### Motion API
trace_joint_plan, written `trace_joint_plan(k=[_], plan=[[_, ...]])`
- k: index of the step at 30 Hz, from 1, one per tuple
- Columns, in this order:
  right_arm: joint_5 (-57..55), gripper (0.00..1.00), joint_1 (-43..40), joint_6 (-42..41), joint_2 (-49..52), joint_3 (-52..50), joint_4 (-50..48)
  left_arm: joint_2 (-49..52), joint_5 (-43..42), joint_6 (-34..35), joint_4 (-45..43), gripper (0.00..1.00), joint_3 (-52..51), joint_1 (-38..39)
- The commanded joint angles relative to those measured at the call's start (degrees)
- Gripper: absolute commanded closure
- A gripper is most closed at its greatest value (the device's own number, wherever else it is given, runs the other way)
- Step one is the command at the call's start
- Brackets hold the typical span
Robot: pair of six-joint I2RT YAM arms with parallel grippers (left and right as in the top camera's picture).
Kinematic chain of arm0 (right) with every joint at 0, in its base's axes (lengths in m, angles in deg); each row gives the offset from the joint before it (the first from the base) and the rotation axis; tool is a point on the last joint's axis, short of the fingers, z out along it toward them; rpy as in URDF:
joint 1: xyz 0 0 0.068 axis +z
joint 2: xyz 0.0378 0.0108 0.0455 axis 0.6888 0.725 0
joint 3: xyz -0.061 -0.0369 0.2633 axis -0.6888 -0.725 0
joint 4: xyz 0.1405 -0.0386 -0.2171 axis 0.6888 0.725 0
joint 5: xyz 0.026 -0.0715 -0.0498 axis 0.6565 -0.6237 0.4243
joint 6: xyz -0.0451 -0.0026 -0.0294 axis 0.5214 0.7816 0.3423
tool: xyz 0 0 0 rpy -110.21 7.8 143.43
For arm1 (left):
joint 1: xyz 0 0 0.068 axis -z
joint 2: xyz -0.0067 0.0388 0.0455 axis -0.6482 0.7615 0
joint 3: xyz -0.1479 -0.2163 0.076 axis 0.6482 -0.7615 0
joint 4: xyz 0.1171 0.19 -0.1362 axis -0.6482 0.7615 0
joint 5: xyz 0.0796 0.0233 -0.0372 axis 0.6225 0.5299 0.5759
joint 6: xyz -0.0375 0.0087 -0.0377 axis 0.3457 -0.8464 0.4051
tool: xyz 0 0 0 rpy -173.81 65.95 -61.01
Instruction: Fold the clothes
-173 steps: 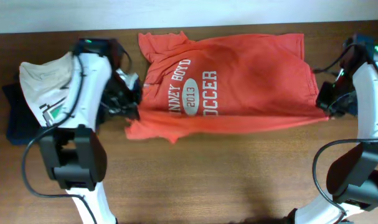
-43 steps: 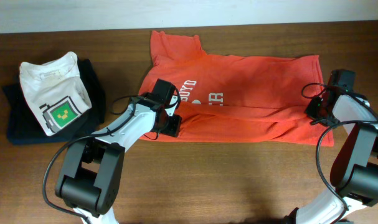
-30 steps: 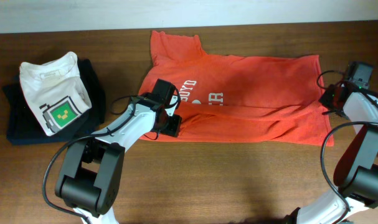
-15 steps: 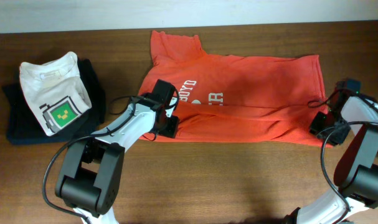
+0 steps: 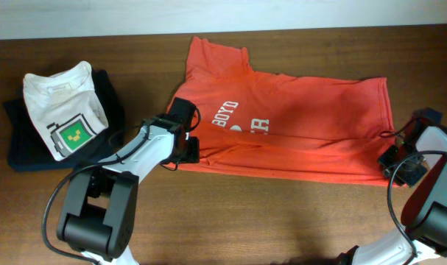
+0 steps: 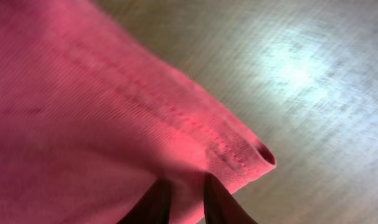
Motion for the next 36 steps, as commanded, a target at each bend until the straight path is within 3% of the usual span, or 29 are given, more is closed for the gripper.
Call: trace_joint_plan(k=[1, 8, 17, 23, 30, 36], plan=[[-5.07, 0.77, -2.45, -1.77, 2.60, -2.08, 0.31, 2.78, -0.79, 4.81, 3.78, 0.38, -6.58, -1.57], [-3.56, 0.77, -2.43, -1.70, 2.49, 2.03, 3.32, 2.40, -0.87, 10.43, 13.68, 0.38, -7.39, -1.57], [21.73, 0.69, 1.20, 12.04, -3.28, 10.62, 12.15, -6.49, -1.18, 9.70, 7.32, 0.32, -3.78, -1.57], [23.74, 0.67, 12.96, 19.34, -3.23, 10.08, 15.04, -7.56, -1.84, 9.68, 6.64, 0.28, -3.43, -1.53], [23.26, 0.67, 24.76, 16.70, -2.75, 6.38, 11.04, -7.56, -1.84, 9.70, 6.05, 0.27, -3.43, -1.57], [23.78, 0.68, 27.96, 12.79, -1.66, 5.68, 12.68, -7.56, -1.84, 9.70, 6.03, 0.26, -3.43, -1.57]])
